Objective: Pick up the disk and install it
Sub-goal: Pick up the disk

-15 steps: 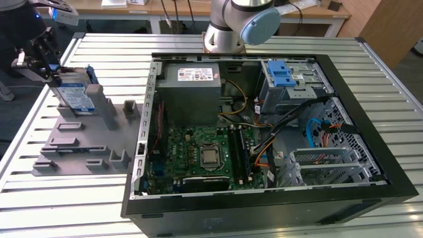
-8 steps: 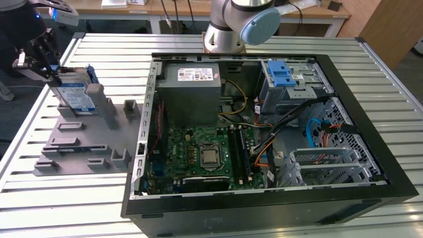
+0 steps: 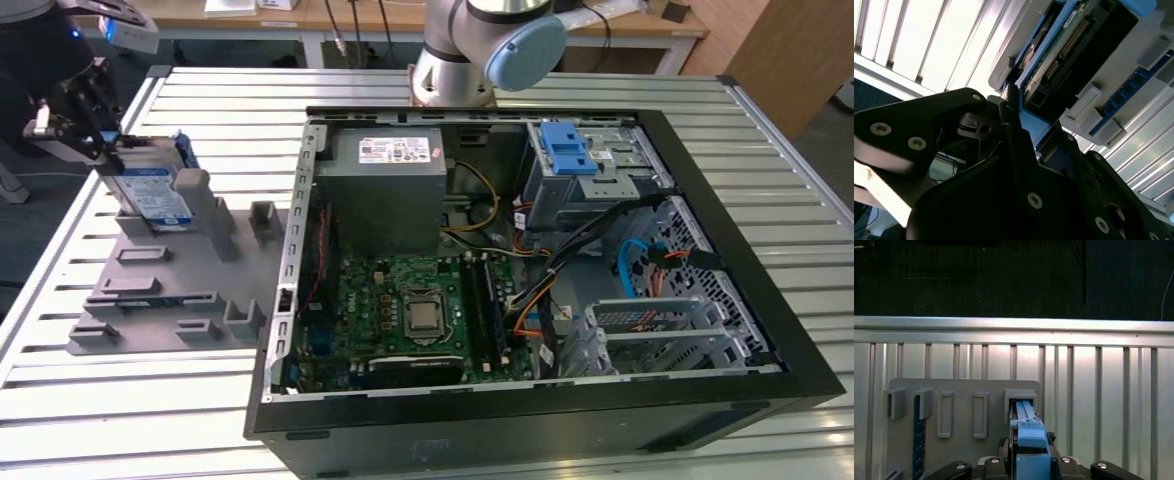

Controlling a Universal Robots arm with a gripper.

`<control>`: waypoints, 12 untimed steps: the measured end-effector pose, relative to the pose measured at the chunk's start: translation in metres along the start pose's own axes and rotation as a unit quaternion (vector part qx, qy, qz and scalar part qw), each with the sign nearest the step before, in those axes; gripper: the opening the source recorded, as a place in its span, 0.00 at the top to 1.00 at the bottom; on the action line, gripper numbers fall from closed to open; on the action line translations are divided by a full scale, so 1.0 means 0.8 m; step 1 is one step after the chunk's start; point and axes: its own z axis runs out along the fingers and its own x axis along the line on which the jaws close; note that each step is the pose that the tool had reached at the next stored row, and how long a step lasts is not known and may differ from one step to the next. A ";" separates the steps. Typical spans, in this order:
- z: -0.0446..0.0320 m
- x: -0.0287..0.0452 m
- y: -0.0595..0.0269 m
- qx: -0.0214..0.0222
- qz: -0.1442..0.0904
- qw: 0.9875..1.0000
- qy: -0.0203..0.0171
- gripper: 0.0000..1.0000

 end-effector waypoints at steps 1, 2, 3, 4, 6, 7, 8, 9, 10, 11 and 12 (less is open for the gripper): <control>0.0000 0.0000 0.000 0.000 0.004 1.000 0.000 0.63; 0.0000 0.0000 0.000 0.000 0.005 1.000 0.000 0.63; 0.0000 -0.0001 0.000 0.000 0.005 1.000 0.000 0.63; 0.0000 -0.0001 0.000 0.000 0.005 1.000 0.000 0.63; 0.0000 -0.0001 0.000 0.000 0.005 1.000 0.000 0.63; 0.0001 -0.0001 0.000 0.000 0.005 1.000 0.000 0.62; 0.0001 -0.0001 0.000 0.000 0.005 1.000 0.000 0.62; 0.0001 -0.0001 0.000 0.000 0.005 1.000 0.000 0.55; 0.0001 -0.0001 0.000 0.000 0.005 1.000 0.000 0.55; 0.0001 -0.0001 0.000 0.000 0.005 1.000 0.000 0.55; 0.0000 -0.0001 0.000 0.000 0.005 1.000 0.000 0.55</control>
